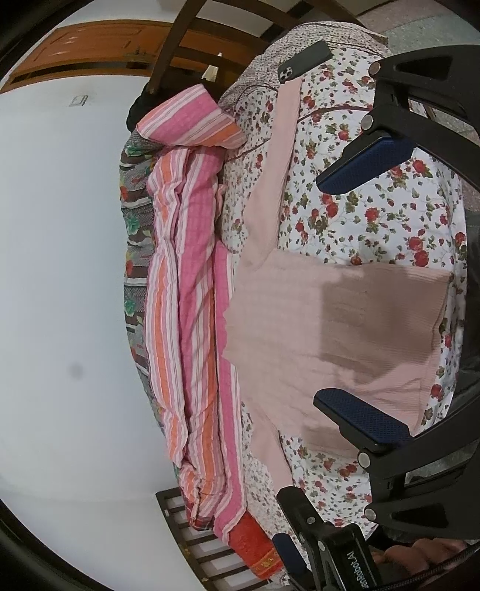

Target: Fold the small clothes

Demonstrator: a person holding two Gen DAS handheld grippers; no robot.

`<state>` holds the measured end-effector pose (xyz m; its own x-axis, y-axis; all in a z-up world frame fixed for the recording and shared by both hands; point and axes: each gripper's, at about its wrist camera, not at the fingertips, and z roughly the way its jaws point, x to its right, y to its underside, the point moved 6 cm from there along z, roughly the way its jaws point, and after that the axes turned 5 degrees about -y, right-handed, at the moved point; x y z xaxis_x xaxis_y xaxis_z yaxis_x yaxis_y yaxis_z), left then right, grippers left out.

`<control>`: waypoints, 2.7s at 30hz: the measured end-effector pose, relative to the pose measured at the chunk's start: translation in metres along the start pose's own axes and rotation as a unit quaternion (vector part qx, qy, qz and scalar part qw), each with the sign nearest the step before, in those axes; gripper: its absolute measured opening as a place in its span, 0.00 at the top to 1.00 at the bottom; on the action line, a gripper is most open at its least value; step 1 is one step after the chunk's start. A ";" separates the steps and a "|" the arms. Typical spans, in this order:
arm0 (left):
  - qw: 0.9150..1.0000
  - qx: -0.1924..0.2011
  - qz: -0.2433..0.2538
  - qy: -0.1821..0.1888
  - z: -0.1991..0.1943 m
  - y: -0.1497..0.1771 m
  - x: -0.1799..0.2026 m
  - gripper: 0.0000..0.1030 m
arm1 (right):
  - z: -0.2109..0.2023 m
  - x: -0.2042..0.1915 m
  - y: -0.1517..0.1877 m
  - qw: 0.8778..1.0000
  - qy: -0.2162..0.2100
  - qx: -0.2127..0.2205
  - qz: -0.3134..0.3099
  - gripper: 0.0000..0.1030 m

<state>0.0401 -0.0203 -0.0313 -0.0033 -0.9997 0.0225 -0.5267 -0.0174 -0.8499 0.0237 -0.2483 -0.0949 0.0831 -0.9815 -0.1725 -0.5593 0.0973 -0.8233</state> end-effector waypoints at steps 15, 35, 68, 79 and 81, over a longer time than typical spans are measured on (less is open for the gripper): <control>0.998 -0.007 -0.057 0.023 0.020 0.003 -0.027 0.06 | 0.014 -0.007 -0.001 1.000 -0.015 -0.004 0.004 0.01; 0.969 -0.070 -0.229 -0.061 0.184 0.083 -0.223 0.16 | 0.131 0.000 0.028 0.998 -0.052 -0.024 0.003 0.09; 0.927 0.060 -0.313 -0.198 0.195 0.021 -0.350 0.94 | 0.208 0.070 0.048 0.997 -0.011 -0.072 0.019 0.10; 0.983 0.065 -0.151 -0.078 0.250 -0.079 -0.125 0.94 | 0.174 0.126 0.055 0.998 -0.008 -0.039 0.057 0.10; 0.990 0.054 -0.125 -0.044 0.264 -0.088 -0.074 0.94 | 0.164 0.137 0.057 0.997 -0.004 -0.032 0.070 0.10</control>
<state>0.3111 0.0516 -0.0977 0.1916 -0.9613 0.1979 -0.4071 -0.2613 -0.8752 0.1388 -0.3505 -0.2539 0.0068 -0.9579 -0.2871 -0.6166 0.2220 -0.7553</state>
